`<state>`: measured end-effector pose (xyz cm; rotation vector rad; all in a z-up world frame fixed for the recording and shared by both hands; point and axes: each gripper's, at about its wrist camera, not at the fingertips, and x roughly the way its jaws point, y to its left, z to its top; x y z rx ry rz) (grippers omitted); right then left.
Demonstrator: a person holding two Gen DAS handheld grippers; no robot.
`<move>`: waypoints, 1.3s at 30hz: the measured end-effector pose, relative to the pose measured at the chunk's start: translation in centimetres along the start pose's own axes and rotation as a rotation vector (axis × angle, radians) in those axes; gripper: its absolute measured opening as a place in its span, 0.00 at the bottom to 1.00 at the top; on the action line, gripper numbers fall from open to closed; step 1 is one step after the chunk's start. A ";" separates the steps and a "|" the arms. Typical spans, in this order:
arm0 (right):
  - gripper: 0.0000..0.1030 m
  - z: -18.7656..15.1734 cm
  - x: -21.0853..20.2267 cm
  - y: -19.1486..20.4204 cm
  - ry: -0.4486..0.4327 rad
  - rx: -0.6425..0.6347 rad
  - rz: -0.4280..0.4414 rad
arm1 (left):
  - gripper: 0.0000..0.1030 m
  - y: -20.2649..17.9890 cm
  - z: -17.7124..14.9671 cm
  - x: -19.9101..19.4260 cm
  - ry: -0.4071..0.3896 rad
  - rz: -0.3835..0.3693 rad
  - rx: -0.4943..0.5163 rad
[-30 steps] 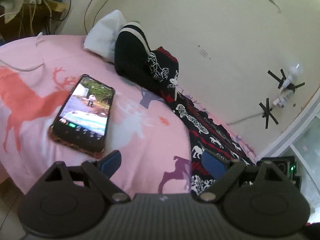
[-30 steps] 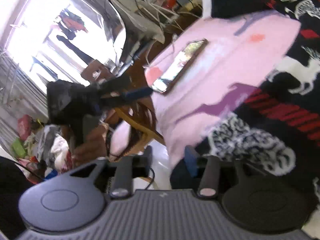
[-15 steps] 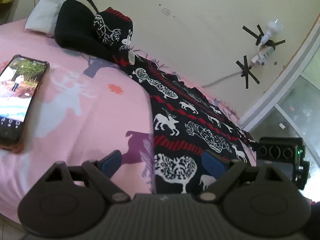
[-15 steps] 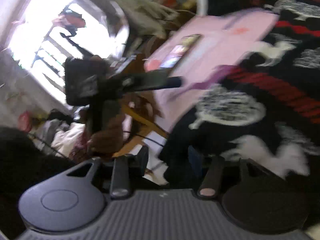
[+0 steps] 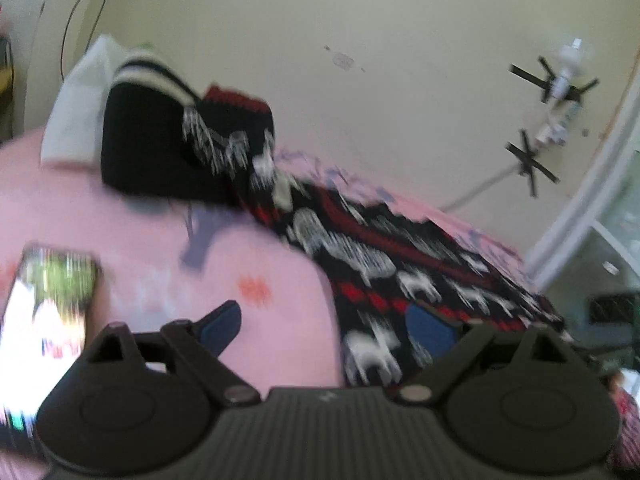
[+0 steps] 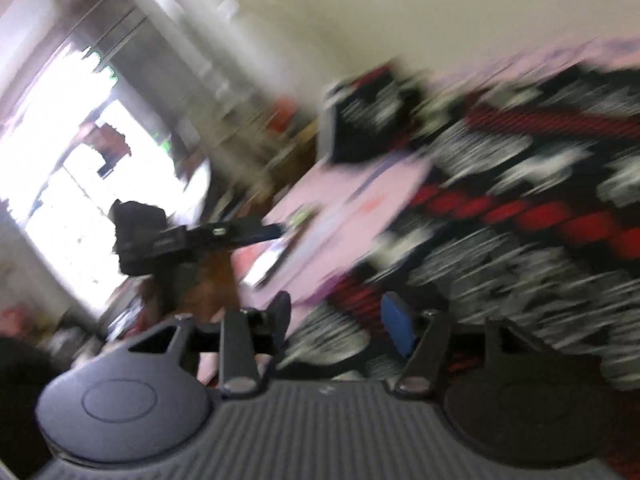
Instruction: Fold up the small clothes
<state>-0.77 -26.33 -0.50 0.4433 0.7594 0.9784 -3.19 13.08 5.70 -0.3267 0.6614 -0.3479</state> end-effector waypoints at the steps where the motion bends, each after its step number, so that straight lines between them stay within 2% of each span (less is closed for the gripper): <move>1: 0.59 0.2 -0.8 -0.9 -0.033 0.009 -0.046 | 0.90 0.1 1.4 1.1 -0.003 0.022 0.002; 3: 0.59 0.5 -1.5 -3.1 -0.077 0.044 -0.098 | 0.90 0.3 4.0 3.0 -0.004 0.059 -0.001; 6: 0.58 -0.3 -1.7 -6.7 -0.126 0.156 -0.094 | 0.90 0.4 8.2 5.8 -0.025 0.146 -0.006; 7: 0.54 -0.4 -2.2 -7.7 -0.151 0.211 -0.083 | 0.90 0.5 9.8 6.6 -0.038 0.174 -0.006; 9: 0.63 -0.3 -2.9 -8.3 -0.217 0.246 -0.019 | 0.90 0.7 12.3 7.8 -0.060 0.218 -0.012; 10: 0.64 -0.4 -3.3 -8.7 -0.231 0.271 0.000 | 0.91 0.8 13.6 8.5 -0.070 0.245 -0.018; 12: 0.63 -0.4 -3.4 -9.2 -0.229 0.297 0.027 | 0.98 0.8 15.6 10.3 -0.062 0.290 -0.021; 13: 0.64 -0.3 -3.3 -9.3 -0.224 0.297 0.036 | 0.98 0.6 16.3 11.4 -0.049 0.319 -0.009; 15: 0.65 -0.3 -3.6 -9.5 -0.211 0.284 0.045 | 0.98 -0.1 17.3 14.1 -0.011 0.401 0.048; 19: 0.67 -0.2 -2.9 -8.9 -0.204 0.269 0.054 | 0.97 -1.5 17.1 19.8 0.077 0.596 0.241; 20: 0.67 -0.3 -3.1 -8.5 -0.204 0.271 0.058 | 0.83 -1.6 16.8 20.7 0.088 0.648 0.283; 21: 0.67 -0.4 -3.1 -8.5 -0.206 0.275 0.064 | 0.53 -1.6 16.5 21.2 0.095 0.682 0.311; 22: 0.67 -0.4 -3.2 -8.6 -0.206 0.278 0.070 | 0.41 -1.6 16.4 21.3 0.107 0.689 0.321; 23: 0.67 -0.4 -3.2 -8.6 -0.205 0.280 0.075 | 0.25 -1.5 16.5 20.9 0.103 0.667 0.297; 24: 0.67 -0.4 -3.3 -8.6 -0.203 0.280 0.079 | 0.23 -1.5 16.7 19.9 0.082 0.634 0.257; 28: 0.67 -0.5 -3.2 -8.3 -0.193 0.270 0.081 | 0.23 -4.1 18.4 15.4 -0.065 0.457 0.185; 30: 0.67 -0.5 -3.1 -8.3 -0.193 0.268 0.080 | 0.23 -6.5 19.2 13.2 -0.152 0.295 0.165; 32: 0.67 -0.5 -3.1 -8.4 -0.198 0.270 0.078 | 0.25 -9.7 19.2 12.2 -0.192 0.126 0.200; 34: 0.67 -0.5 -3.2 -8.4 -0.202 0.274 0.075 | 0.36 -13.9 18.0 12.9 -0.150 -0.026 0.308; 36: 0.67 -0.6 -3.2 -8.5 -0.205 0.276 0.074 | 0.80 -17.4 15.8 14.2 -0.057 -0.164 0.428; 37: 0.67 -0.6 -3.2 -8.5 -0.206 0.277 0.073 | 0.86 -18.9 14.3 14.9 -0.012 -0.234 0.492; 39: 0.67 -0.6 -3.2 -8.5 -0.207 0.277 0.074 | 0.87 -20.4 12.1 15.5 0.022 -0.286 0.569</move>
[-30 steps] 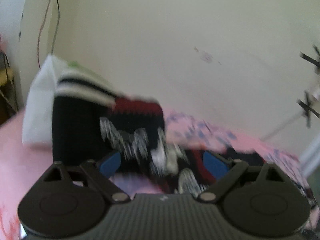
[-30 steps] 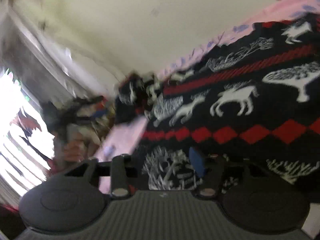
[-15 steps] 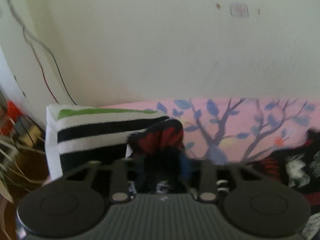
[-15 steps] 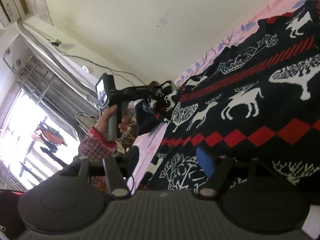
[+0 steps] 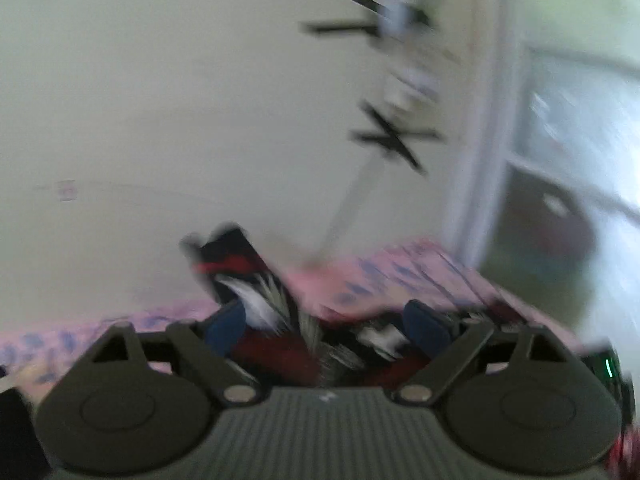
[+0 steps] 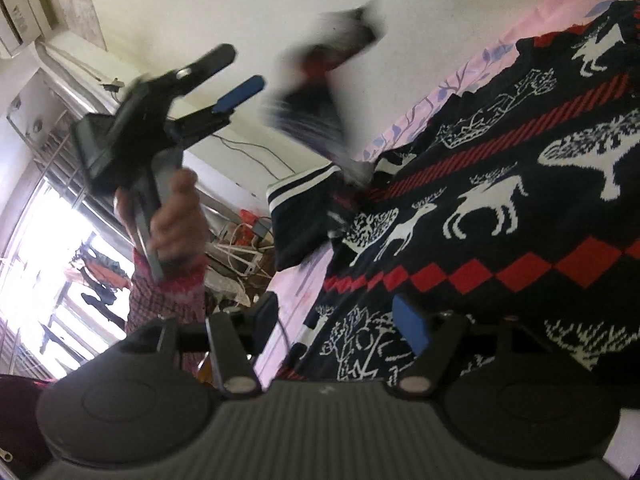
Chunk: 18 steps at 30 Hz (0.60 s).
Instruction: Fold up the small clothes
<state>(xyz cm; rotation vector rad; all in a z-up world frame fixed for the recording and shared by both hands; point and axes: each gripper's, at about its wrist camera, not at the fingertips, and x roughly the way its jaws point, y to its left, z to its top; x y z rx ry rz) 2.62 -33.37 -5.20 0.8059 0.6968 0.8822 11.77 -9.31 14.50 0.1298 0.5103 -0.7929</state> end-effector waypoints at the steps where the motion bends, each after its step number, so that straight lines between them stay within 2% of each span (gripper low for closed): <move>1: 0.67 0.0 0.0 0.0 0.000 0.000 0.000 | 0.87 -0.2 -0.5 0.3 0.006 0.008 0.013; 3: 0.67 0.0 0.0 0.0 0.003 -0.002 0.000 | 0.88 0.9 -1.0 0.3 -0.002 0.058 -0.025; 7: 0.67 0.0 -0.1 0.2 -0.006 -0.016 -0.006 | 0.90 7.4 -3.0 -0.1 -0.001 0.246 -0.270; 9: 0.65 0.1 -0.6 0.2 -0.039 -0.015 -0.017 | 0.90 10.6 -5.0 0.5 0.015 0.353 -0.379; 10: 0.62 0.3 -1.1 0.1 -0.066 -0.009 -0.032 | 0.90 12.1 -6.2 0.9 0.027 0.380 -0.444; 13: 0.52 2.1 -3.2 0.2 -0.143 -0.002 -0.144 | 0.90 14.5 -9.4 2.3 0.057 0.343 -0.583; 16: 0.52 5.8 -5.0 0.3 -0.220 -0.021 -0.314 | 0.84 15.1 -11.2 3.6 0.064 0.343 -0.597; 17: 0.52 7.3 -5.3 0.2 -0.240 -0.049 -0.364 | 0.74 15.2 -11.6 3.8 0.060 0.340 -0.596; 18: 0.53 8.8 -5.3 0.0 -0.255 -0.080 -0.422 | 0.56 15.4 -12.0 4.3 0.058 0.328 -0.602</move>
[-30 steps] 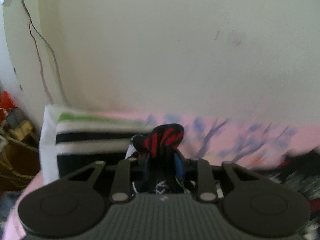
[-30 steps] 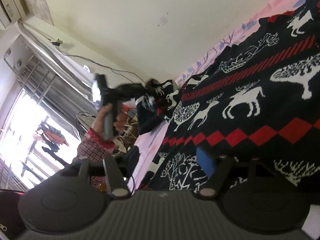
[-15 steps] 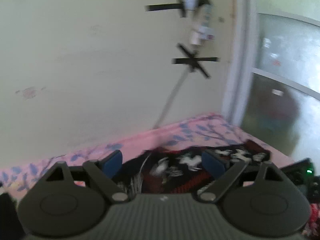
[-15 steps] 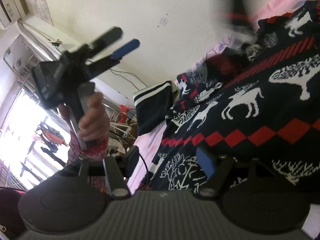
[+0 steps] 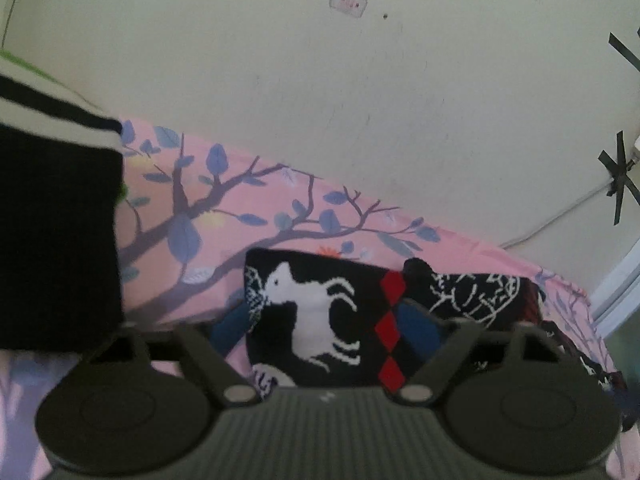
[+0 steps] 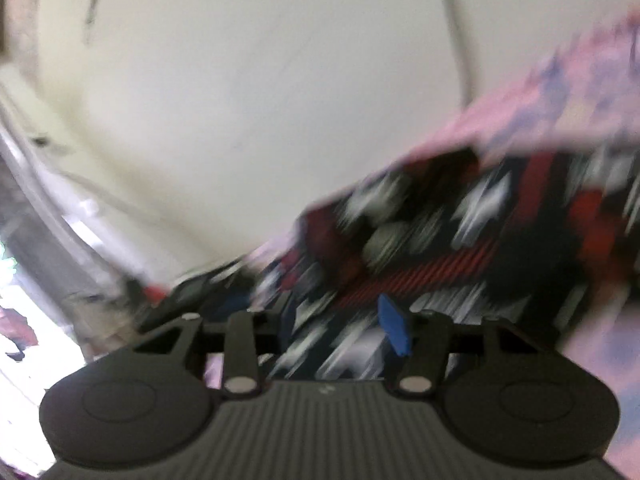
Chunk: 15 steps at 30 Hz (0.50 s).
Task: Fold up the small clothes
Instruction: 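Close the left gripper on the small black garment's edge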
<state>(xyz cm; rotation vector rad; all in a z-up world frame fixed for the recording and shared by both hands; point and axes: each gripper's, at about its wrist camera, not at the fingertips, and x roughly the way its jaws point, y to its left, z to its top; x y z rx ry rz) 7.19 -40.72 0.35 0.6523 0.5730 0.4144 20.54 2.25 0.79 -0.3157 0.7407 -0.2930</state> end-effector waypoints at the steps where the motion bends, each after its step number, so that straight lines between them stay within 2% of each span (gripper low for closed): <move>1: 0.57 1.3 0.8 -0.2 -0.011 -0.039 -0.067 | 0.48 0.0 -0.5 0.1 0.006 -0.006 -0.006; 2: 0.59 2.4 2.0 -0.3 -0.008 -0.094 -0.135 | 0.36 0.1 -0.9 0.6 0.011 0.001 -0.007; 3: 0.66 3.3 3.4 -0.5 0.009 -0.165 -0.190 | 0.29 0.0 -1.2 0.8 0.001 0.019 0.006; 4: 0.72 4.0 4.9 -0.6 0.031 -0.233 -0.244 | 0.26 -0.3 -1.4 0.6 -0.013 0.030 0.031; 6: 0.73 4.9 7.9 -1.0 0.070 -0.308 -0.312 | 0.22 -0.6 -1.6 0.5 -0.026 0.035 0.053; 9: 0.81 5.7 11.6 -1.4 0.119 -0.355 -0.335 | 0.22 -1.1 -1.9 0.4 -0.043 0.053 0.089; 12: 0.80 6.6 13.9 -1.8 0.126 -0.345 -0.297 | 0.22 -0.9 -1.9 0.4 -0.046 0.045 0.084; 14: 0.58 6.9 15.0 -1.9 0.170 -0.351 -0.279 | 0.22 -0.6 -1.8 0.4 -0.043 0.031 0.071; 15: 0.22 6.8 15.5 -1.7 0.201 -0.356 -0.274 | 0.22 -0.5 -1.7 0.3 -0.042 0.024 0.065</move>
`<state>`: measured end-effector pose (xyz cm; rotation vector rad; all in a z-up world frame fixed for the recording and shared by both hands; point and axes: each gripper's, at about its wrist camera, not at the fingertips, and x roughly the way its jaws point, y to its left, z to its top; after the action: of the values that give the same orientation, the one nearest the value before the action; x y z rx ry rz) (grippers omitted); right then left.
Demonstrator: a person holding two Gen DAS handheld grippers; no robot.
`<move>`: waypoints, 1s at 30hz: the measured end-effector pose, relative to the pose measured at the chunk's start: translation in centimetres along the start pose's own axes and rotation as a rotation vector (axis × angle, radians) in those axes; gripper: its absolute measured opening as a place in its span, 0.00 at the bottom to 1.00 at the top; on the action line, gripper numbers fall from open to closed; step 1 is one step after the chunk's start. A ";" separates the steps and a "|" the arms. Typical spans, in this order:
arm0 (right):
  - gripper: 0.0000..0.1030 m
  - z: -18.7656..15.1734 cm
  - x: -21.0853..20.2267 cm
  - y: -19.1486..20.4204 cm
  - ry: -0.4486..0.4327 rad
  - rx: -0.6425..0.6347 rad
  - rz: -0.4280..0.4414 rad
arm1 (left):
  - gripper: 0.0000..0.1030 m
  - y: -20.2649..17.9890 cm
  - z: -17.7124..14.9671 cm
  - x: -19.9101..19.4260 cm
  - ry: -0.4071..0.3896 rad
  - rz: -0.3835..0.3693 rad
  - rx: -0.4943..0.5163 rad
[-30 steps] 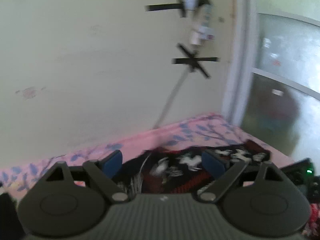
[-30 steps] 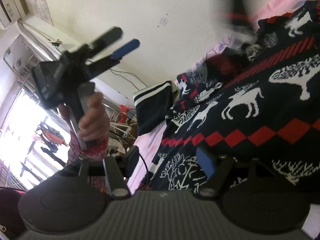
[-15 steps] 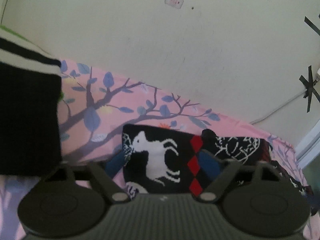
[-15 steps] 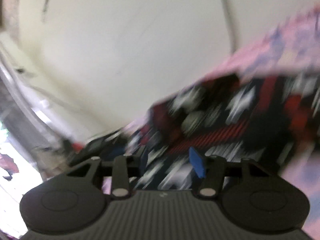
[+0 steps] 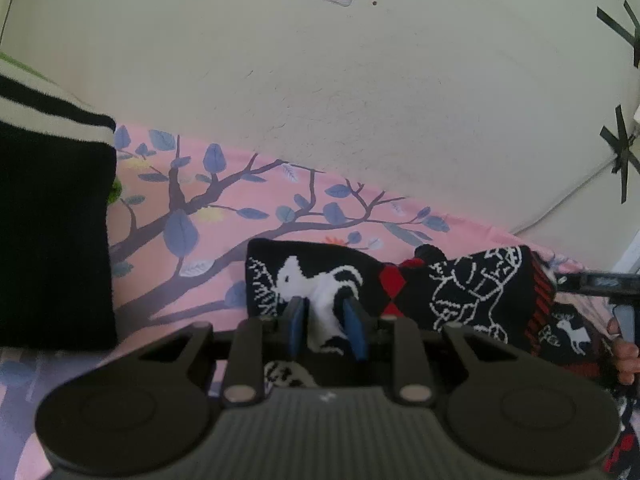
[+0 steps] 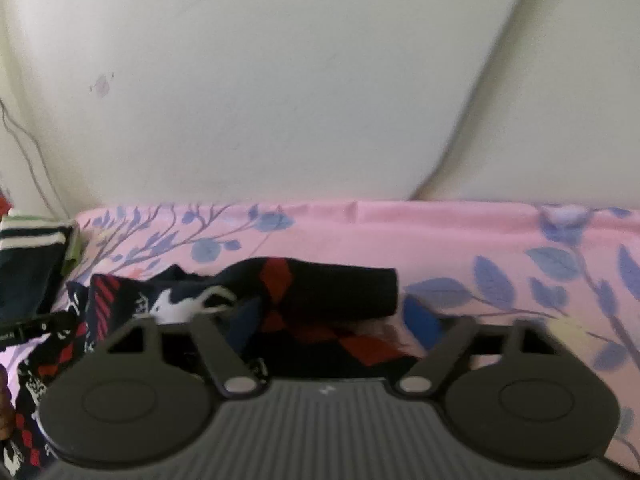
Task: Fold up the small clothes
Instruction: 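Close the left gripper on the small black garment's edge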
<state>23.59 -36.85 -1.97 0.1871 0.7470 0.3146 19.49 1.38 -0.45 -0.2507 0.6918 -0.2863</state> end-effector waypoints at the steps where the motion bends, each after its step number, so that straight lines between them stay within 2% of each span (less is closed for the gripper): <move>1: 0.01 0.1 0.0 0.5 0.005 -0.015 -0.004 | 0.22 0.1 0.0 -0.1 0.001 -0.006 -0.006; 3: 0.00 0.1 -1.7 1.7 -0.048 -0.045 -0.021 | 0.22 0.3 0.1 -0.1 0.002 -0.014 -0.012; 7: 0.00 -0.2 -8.9 1.6 -0.177 0.045 0.030 | 0.22 0.5 0.1 -0.2 0.000 -0.022 -0.027; 11: 0.00 -2.0 -16.2 1.1 -0.229 0.114 0.034 | 0.22 0.6 0.1 -0.5 -0.009 -0.026 -0.038; 13: 0.00 -3.2 -18.3 1.2 -0.230 0.117 -0.017 | 0.22 0.3 0.0 -0.5 -0.012 -0.021 -0.024; 16: 0.00 -5.8 -18.8 0.6 -0.197 0.070 -0.239 | 0.23 -0.5 -0.1 -0.5 -0.013 0.002 0.020; 18: 0.00 -7.4 -17.4 -0.7 -0.144 0.096 -0.339 | 0.37 -0.8 -0.2 -0.7 -0.018 -0.010 0.040; 19: 0.03 -8.2 -17.0 -1.6 -0.136 0.133 -0.338 | 0.39 -0.8 -0.2 -0.8 -0.025 -0.012 0.045; 20: 0.08 -8.7 -16.7 -2.2 -0.133 0.173 -0.304 | 0.41 -0.8 -0.2 -1.1 -0.037 -0.015 0.045; 21: 0.32 -9.2 -16.7 -2.6 -0.135 0.216 -0.249 | 0.42 -0.7 -0.2 -1.4 -0.045 -0.025 0.040; 22: 0.47 -9.6 -16.6 -2.7 -0.144 0.253 -0.201 | 0.42 -0.5 -0.2 -1.6 -0.052 -0.038 0.032; 24: 0.60 -9.9 -16.0 -1.9 -0.175 0.250 -0.137 | 0.44 -0.2 -0.1 -2.1 -0.066 -0.043 0.022; 27: 0.60 -9.9 -13.8 -0.6 -0.140 0.211 -0.164 | 0.44 0.2 0.1 -2.1 -0.067 -0.036 0.011; 29: 0.45 -9.9 -11.9 -0.6 -0.082 0.223 -0.161 | 0.42 0.5 0.1 -1.9 -0.050 -0.041 -0.001; 30: 0.20 -10.1 -11.5 -0.6 -0.067 0.212 -0.169 | 0.42 0.5 0.2 -1.7 -0.043 -0.042 -0.002</move>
<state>8.77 -40.82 -2.09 0.3317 0.7241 0.0675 18.42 2.50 0.52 -0.2725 0.6446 -0.3197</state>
